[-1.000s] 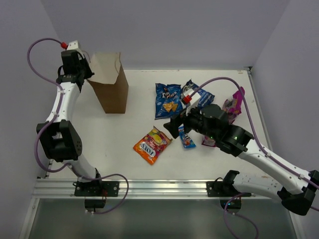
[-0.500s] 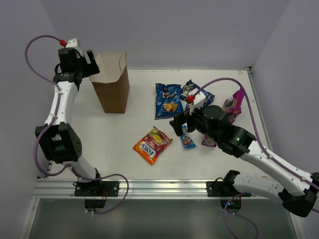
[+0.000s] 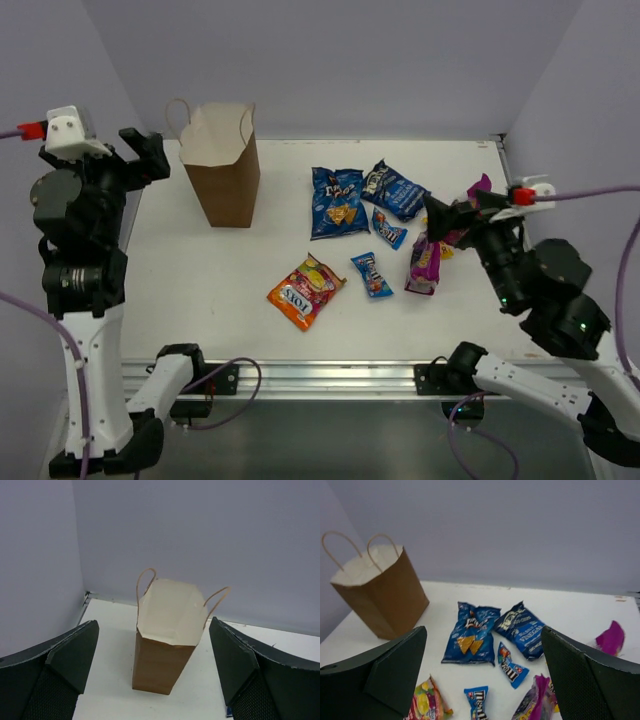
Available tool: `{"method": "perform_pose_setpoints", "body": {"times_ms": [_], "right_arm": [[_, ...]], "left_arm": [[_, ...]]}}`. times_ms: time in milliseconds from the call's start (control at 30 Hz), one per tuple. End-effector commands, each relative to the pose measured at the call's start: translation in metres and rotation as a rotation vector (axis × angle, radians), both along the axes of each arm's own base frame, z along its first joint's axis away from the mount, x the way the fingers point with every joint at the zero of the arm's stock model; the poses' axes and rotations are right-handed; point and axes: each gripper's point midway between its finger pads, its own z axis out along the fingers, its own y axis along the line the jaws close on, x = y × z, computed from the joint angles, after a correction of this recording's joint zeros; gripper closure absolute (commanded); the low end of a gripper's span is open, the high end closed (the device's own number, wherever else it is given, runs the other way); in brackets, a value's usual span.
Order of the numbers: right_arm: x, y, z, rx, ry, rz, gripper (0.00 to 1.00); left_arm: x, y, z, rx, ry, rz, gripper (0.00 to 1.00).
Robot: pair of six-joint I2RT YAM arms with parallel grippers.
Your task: Take the snacks out of the paper bag
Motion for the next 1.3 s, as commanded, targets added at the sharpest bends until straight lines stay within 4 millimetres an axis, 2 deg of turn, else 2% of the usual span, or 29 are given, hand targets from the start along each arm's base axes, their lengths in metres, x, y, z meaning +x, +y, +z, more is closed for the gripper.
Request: {"method": "perform_pose_setpoints", "body": {"times_ms": [0,33,200,300,433,533,667,800,900,1033,1267], "right_arm": [[-0.019,-0.056,0.032,0.054,-0.087,-0.145,0.01],[-0.024,-0.064,0.035,0.066,-0.101,-0.154,0.01],[-0.052,-0.106,0.037,0.158,-0.163,-0.189,0.01],[-0.064,-0.126,0.036,0.178,-0.202,-0.222,0.01],[-0.074,-0.145,0.033,0.198,-0.222,-0.256,0.01],[-0.078,-0.15,0.031,0.195,-0.231,-0.26,0.01],[-0.08,-0.154,0.028,0.197,-0.237,-0.264,0.01],[-0.083,-0.156,0.031,0.206,-0.253,-0.255,0.01],[-0.081,-0.153,0.031,0.185,-0.248,-0.256,0.01],[-0.075,-0.146,0.027,0.162,-0.233,-0.258,0.01],[-0.073,-0.139,0.036,0.154,-0.259,-0.231,0.01]], "left_arm": [[-0.016,-0.004,-0.015,0.051,0.053,0.021,0.0],[-0.034,-0.016,-0.007,0.061,0.018,-0.022,0.0],[-0.082,-0.018,0.008,0.085,-0.064,-0.033,0.0],[-0.1,-0.018,0.014,0.092,-0.094,-0.039,0.0],[-0.122,-0.016,0.028,0.106,-0.147,-0.048,0.0],[-0.126,-0.011,0.029,0.107,-0.161,-0.021,0.0],[-0.116,-0.007,0.017,0.104,-0.13,0.008,0.0],[-0.108,-0.006,0.015,0.097,-0.123,0.027,0.0],[-0.102,-0.006,0.015,0.095,-0.126,0.032,0.0],[-0.089,-0.011,0.005,0.093,-0.112,0.02,0.0],[-0.081,-0.015,0.005,0.088,-0.126,0.008,0.0]]}}
